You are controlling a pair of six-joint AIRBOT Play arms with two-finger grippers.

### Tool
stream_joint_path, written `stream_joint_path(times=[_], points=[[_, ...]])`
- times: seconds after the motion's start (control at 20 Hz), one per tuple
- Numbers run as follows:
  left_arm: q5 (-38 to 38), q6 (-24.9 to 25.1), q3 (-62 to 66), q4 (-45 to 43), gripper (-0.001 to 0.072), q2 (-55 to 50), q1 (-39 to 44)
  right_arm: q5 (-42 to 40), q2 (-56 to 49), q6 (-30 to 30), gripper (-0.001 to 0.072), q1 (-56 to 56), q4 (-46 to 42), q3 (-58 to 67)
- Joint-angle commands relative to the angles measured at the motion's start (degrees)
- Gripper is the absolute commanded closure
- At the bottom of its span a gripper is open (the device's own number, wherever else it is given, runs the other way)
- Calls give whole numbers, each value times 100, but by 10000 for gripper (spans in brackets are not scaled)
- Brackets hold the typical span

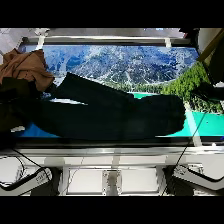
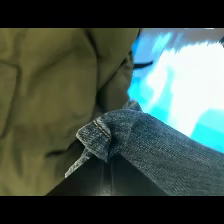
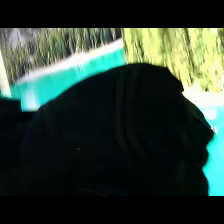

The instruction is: Fold the clothes and pants, and hang the long-sleeved shirts on hangers.

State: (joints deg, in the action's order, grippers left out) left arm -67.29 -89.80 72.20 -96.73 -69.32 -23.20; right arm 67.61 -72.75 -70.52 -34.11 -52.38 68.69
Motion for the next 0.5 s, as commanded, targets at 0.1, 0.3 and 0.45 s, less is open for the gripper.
stream_joint_path(times=[0.1,0.3,0.45], points=[[800,-625,7,251,274,-396,-4,-1469,-723,-39,344,509,299,48],[203,-621,74,-251,2,-151,-55,-289,-313,-39,345,-195,-815,157],[-745,-566,-254,-929,4,234,-306,584,256,317,344,-1106,-1401,-284]])
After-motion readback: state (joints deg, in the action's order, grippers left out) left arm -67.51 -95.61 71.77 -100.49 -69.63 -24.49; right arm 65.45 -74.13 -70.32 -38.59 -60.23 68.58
